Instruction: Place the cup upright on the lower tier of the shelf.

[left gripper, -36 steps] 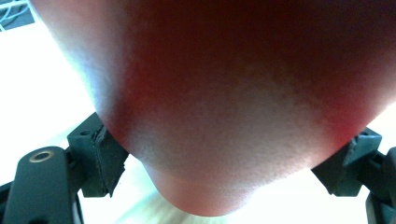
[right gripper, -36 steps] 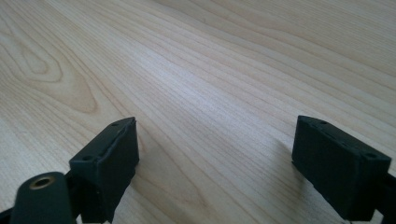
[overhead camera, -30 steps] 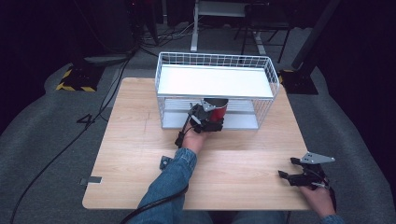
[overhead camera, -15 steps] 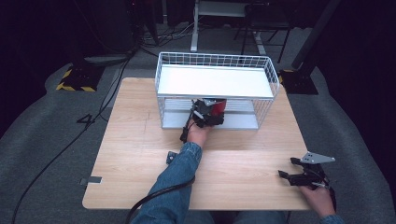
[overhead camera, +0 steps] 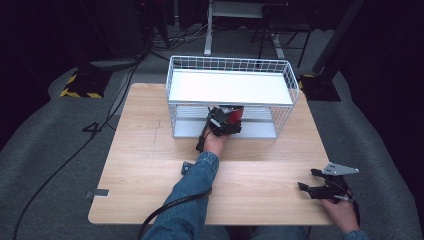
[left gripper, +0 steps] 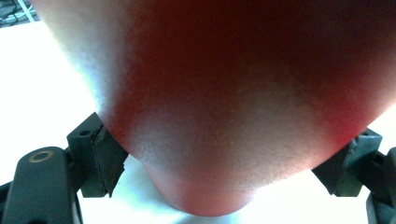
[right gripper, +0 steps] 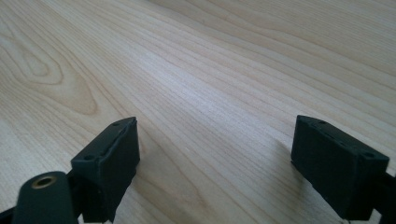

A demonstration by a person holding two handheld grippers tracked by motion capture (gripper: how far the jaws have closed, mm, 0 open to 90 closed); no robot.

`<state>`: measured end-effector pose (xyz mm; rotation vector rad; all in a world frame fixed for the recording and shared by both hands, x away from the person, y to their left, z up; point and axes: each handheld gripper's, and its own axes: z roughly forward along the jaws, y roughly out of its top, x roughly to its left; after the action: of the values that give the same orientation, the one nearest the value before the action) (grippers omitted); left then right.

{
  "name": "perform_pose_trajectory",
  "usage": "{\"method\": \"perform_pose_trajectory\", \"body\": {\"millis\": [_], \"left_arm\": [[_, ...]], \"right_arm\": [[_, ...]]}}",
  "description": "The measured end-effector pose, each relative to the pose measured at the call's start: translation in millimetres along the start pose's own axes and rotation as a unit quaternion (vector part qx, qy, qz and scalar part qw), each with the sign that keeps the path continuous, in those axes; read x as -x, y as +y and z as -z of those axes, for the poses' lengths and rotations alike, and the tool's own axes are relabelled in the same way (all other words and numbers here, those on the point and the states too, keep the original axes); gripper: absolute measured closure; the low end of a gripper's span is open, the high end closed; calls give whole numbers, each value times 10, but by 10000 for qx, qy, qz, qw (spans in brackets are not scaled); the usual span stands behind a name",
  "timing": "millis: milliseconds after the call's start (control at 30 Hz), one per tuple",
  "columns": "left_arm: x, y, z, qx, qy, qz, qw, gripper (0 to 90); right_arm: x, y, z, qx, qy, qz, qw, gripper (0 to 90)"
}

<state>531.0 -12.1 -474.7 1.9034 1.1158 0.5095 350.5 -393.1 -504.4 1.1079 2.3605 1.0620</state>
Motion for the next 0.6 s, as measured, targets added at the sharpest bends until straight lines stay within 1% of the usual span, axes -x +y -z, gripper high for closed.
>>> {"method": "perform_pose_trajectory", "body": {"millis": [67,100,167,200,233,300,333,367,433,467,500,567,600], "left_arm": [[9,-11,-10,39,17,-50,10000,170],[-1,-15,-6,-3,12,-165,9999,167],[-7,-20,-12,49,-50,-135,9999,164],[-7,-23,-14,80,-67,-37,9999,159],[-9,-22,-11,64,-62,-20,10000,152],[-14,-16,-14,85,-68,-69,9999,152],[-9,-18,-9,66,-86,-47,9999,152],[-9,-24,-7,77,-58,-35,9999,152],[-19,-41,11,98,-148,13,9998,138],[-27,-50,25,155,-214,74,9996,133],[-47,-58,42,188,-228,35,9996,132],[-67,-71,86,222,-258,37,9994,114],[-74,-76,113,232,-222,26,9995,95]], "right_arm": [[2,0,0,6,-4,7,10000,156],[1,0,0,3,-3,1,10000,156],[0,0,1,0,-2,-2,10000,156],[0,0,0,0,-2,-1,10000,156],[2,0,0,7,-4,6,10000,156],[1,0,1,1,2,-4,10000,157],[1,0,1,2,0,-2,10000,156],[1,0,1,3,2,-4,10000,156],[1,0,2,3,-4,-11,10000,156],[2,0,2,3,-4,-11,10000,156],[1,0,2,3,-4,-11,10000,156],[2,0,1,3,4,-4,10000,156],[1,0,1,3,3,-2,10000,156]]}}
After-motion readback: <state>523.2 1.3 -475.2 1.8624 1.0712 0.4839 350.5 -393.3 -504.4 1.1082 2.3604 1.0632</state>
